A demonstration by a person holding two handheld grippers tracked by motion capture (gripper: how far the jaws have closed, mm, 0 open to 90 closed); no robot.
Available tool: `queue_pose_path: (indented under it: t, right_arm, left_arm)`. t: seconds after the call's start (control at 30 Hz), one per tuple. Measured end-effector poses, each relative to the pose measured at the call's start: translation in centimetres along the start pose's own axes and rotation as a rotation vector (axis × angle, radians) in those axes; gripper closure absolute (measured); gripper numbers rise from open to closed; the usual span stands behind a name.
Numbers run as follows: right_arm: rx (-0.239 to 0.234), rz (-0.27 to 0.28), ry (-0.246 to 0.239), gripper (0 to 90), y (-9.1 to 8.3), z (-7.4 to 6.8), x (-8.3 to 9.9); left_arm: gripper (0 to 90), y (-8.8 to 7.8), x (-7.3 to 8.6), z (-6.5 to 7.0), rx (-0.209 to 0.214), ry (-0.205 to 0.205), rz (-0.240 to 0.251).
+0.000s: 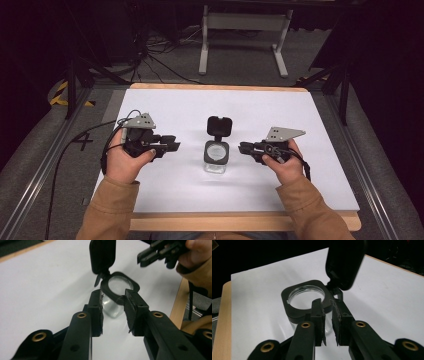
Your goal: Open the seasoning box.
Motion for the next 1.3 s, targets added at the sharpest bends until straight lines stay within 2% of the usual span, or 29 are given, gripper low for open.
queue_pose_path:
  t: [0.07, 0.1, 0.2, 0.37, 0.5, 0.53, 0.67, 0.7, 0.83, 0.97, 1.07, 1.3]
  right_arm:
    - [0.014, -0.003, 0.007, 79.3, -0.5, 0.5, 0.2]
    - [0.018, -0.004, 0.014, 79.1, -0.8, 0.8, 0.3]
    - [0.037, -0.002, 0.031, 78.9, -1.5, 1.7, 0.6]
    - [0.063, -0.022, 0.062, 77.4, -2.7, 3.2, 1.5]
    - [0.082, -0.049, 0.089, 75.9, -3.4, 4.5, 2.5]
    - [0.087, -0.054, 0.099, 75.3, -3.5, 4.8, 2.7]
    - [0.097, -0.08, 0.115, 74.1, -3.7, 5.6, 3.4]
    - [0.105, -0.103, 0.133, 74.0, -3.7, 6.1, 4.1]
    - [0.118, -0.131, 0.15, 73.6, -3.6, 6.8, 5.2]
    - [0.133, -0.152, 0.172, 72.4, -3.6, 7.4, 6.1]
    - [0.155, -0.181, 0.182, 71.3, -3.6, 8.2, 7.1]
    - [0.184, -0.225, 0.202, 70.1, -3.3, 8.9, 8.7]
  left_arm:
    - [64.9, 0.1, 0.7, -0.5, -0.016, -0.001, -0.036]
    - [64.1, 0.1, 1.2, -0.9, -0.038, 0.006, -0.064]
    - [62.5, 0.1, 1.7, -1.4, -0.045, -0.001, -0.073]
    - [60.0, 0.2, 3.5, -3.2, -0.041, -0.045, -0.114]
    - [57.5, 0.8, 5.2, -5.1, -0.061, -0.086, -0.153]
    - [56.6, 1.0, 5.6, -5.4, -0.054, -0.1, -0.156]
    - [57.9, 1.5, 6.3, -6.5, -0.084, -0.1, -0.167]
    - [58.1, 1.6, 6.6, -6.7, -0.082, -0.106, -0.176]
    - [58.2, 2.3, 7.4, -7.6, -0.083, -0.123, -0.188]
    - [58.2, 2.6, 8.4, -8.7, -0.098, -0.126, -0.184]
    - [56.8, 2.9, 8.9, -9.5, -0.119, -0.108, -0.172]
    - [54.0, 3.4, 9.5, -9.7, -0.107, -0.099, -0.199]
Point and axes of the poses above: each handheld gripper's, and its own axes: y roughly forward along the jaws, x roughly out of its underside, z roughly to its right, the point moved 6 cm from there along y, roughly forward along the jaws, and after that the axes turned 4 degrees about -y, right-handed, at the moved point
